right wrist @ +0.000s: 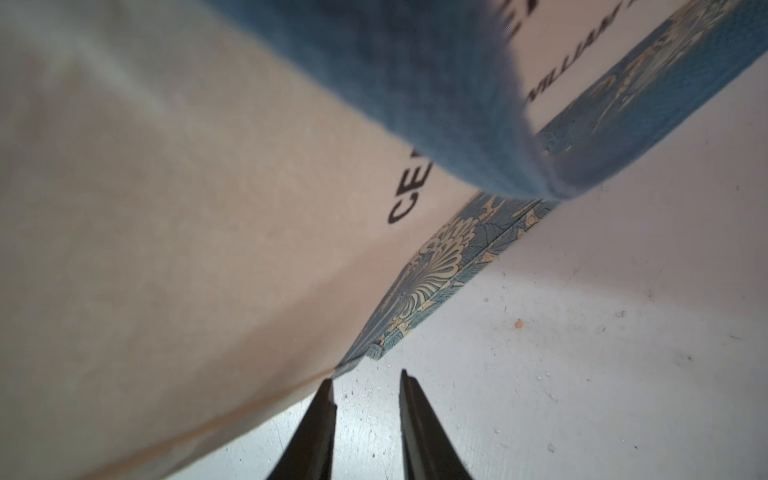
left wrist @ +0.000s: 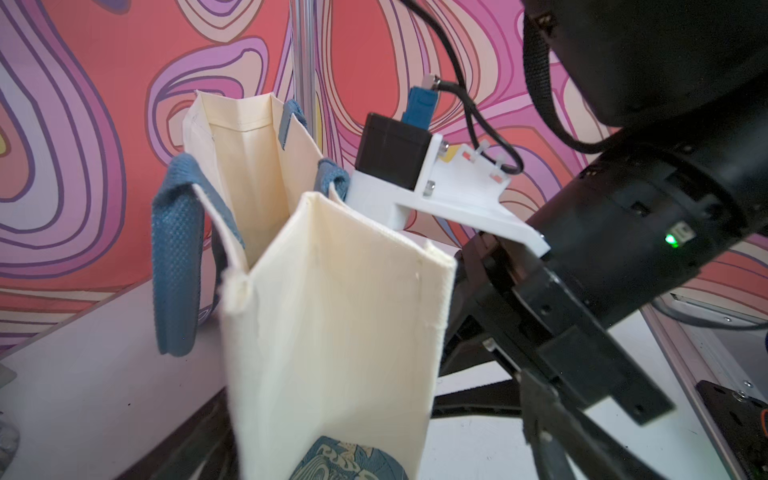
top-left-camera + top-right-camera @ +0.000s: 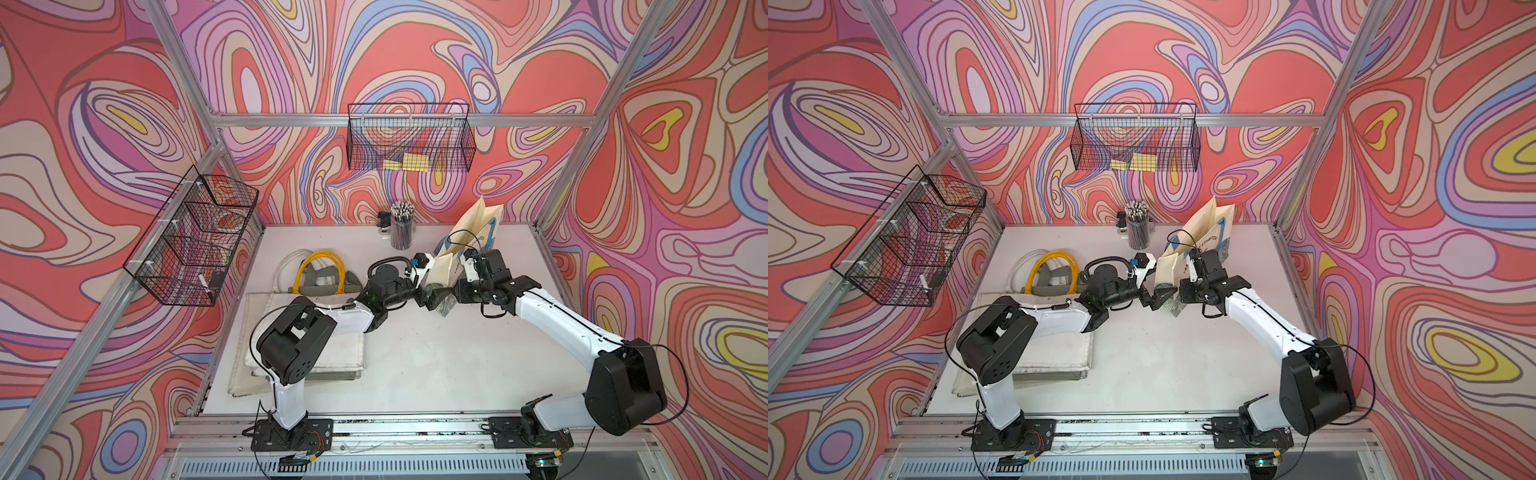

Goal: Put away the canvas bag
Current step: Pick up the canvas bag from the center of the board.

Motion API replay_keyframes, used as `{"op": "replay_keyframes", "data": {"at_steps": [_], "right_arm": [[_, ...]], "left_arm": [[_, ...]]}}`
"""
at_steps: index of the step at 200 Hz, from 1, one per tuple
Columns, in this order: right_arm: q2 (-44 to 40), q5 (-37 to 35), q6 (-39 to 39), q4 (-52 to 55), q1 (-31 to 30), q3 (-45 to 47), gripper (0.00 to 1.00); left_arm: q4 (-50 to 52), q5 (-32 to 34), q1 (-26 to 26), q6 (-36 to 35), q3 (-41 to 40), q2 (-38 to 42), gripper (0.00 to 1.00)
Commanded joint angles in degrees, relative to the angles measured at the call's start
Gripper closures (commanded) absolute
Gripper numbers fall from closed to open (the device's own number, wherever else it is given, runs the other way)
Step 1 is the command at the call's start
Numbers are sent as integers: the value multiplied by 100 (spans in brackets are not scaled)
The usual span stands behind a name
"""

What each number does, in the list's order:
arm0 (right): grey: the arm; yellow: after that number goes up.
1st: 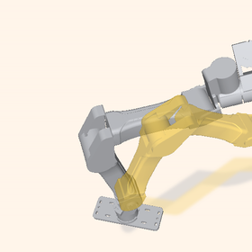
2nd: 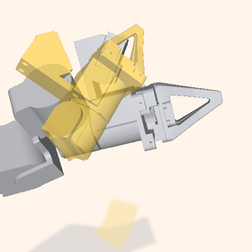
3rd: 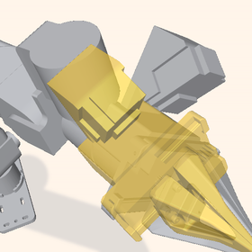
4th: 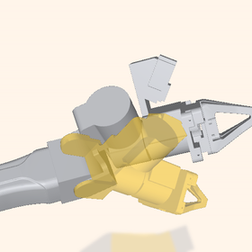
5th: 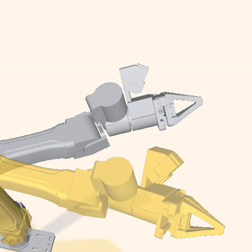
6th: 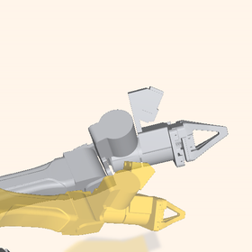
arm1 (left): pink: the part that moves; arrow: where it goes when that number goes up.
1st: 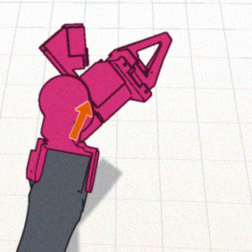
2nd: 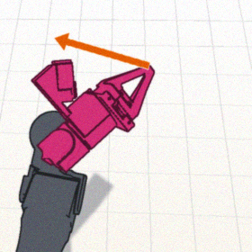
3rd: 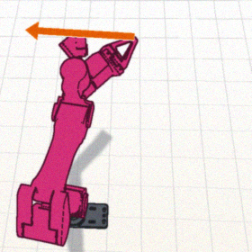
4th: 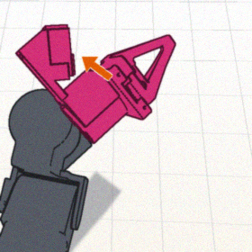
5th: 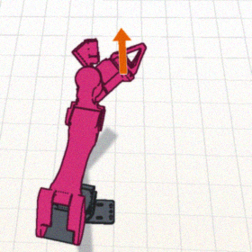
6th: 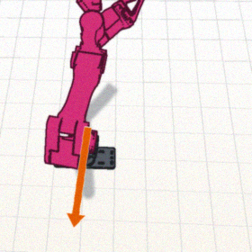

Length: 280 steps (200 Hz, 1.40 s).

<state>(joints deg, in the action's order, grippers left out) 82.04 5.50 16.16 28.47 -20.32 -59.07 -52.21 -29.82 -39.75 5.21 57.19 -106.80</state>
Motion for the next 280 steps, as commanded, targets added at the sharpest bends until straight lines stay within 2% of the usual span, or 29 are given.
{"op": "replay_keyframes", "data": {"at_steps": [1,26,61,69,98,123,145,169,192,216,241,280], "right_arm": [[-99,-151,172,-263,19,211,70],[-361,-272,132,-122,28,423,70],[-681,-481,-13,259,32,572,69],[-766,-561,-55,356,32,568,70],[-1339,-956,-299,476,46,634,70],[-2164,-1043,-1066,312,54,830,71],[-2834,-799,-1819,249,55,870,65],[-3154,-185,-2662,328,54,781,50],[-2982,484,-3348,886,55,337,35],[-2696,1018,-4058,1476,54,-215,30],[-2724,1536,-4873,1638,54,-555,24],[-2306,2256,-5427,2042,54,-1494,15]], "left_arm": [[87,239,-44,-11,325,-76,1],[345,815,-153,-246,515,-104,1],[527,1095,-268,-356,718,-188,1],[578,1091,-270,-363,765,-213,5],[965,1055,-270,-391,980,-233,34],[1081,1148,-270,-481,990,-188,72],[1319,1083,-272,-709,1001,-86,100],[1826,844,-253,-1113,1040,188,100],[2445,388,-136,-1449,1015,667,100],[3315,-168,120,-1827,1014,1296,100],[4400,-985,474,-2239,1153,1912,100],[6648,-1522,547,-3607,1877,2485,100]]}}
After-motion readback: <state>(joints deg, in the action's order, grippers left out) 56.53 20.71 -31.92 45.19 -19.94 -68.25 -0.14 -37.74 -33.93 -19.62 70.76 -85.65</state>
